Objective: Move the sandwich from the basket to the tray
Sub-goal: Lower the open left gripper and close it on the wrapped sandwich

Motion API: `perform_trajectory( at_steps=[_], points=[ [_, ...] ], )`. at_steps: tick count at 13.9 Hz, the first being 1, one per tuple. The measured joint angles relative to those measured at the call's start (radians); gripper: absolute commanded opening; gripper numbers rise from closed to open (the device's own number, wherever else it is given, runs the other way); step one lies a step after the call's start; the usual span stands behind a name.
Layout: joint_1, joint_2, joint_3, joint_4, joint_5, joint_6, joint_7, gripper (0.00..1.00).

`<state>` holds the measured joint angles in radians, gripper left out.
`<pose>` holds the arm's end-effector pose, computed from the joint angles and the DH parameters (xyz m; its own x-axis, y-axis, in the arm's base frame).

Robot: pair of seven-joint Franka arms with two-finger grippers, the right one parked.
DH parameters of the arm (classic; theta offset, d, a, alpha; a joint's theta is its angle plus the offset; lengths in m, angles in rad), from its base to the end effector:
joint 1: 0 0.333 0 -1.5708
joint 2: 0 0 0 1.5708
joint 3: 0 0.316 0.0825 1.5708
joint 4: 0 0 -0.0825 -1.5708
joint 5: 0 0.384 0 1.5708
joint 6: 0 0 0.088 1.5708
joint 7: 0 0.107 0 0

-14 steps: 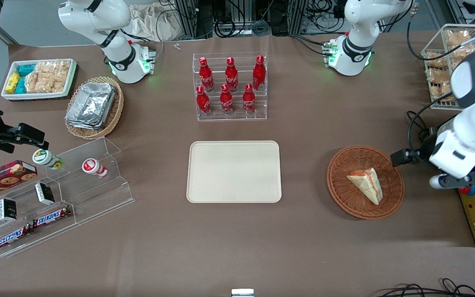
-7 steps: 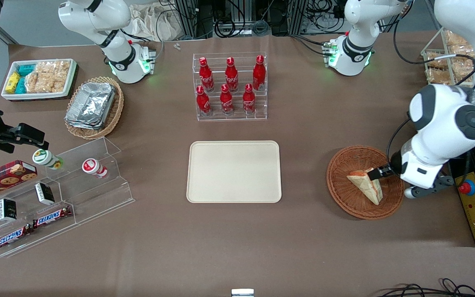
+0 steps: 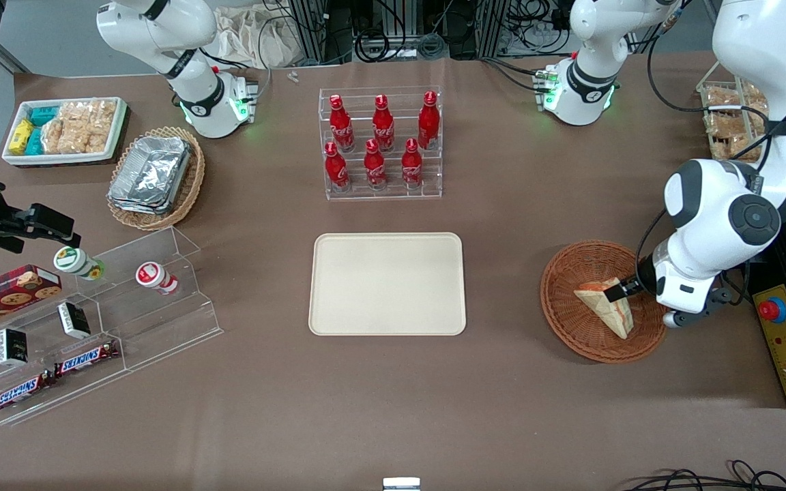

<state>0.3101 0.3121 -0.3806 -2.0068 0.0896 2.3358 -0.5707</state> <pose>0.6026 -0.0330 0.3149 0.8966 0.4428 0.0104 0.4413 -0.8951 0.0628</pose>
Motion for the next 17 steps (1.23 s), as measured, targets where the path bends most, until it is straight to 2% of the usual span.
perform_trajectory(
  at_steps=[13,17],
  points=[
    [0.000,0.058,0.020,-0.059,0.006,0.096,-0.013,1.00],
    [-0.004,0.095,0.019,-0.059,0.006,0.145,-0.092,1.00]
  ],
)
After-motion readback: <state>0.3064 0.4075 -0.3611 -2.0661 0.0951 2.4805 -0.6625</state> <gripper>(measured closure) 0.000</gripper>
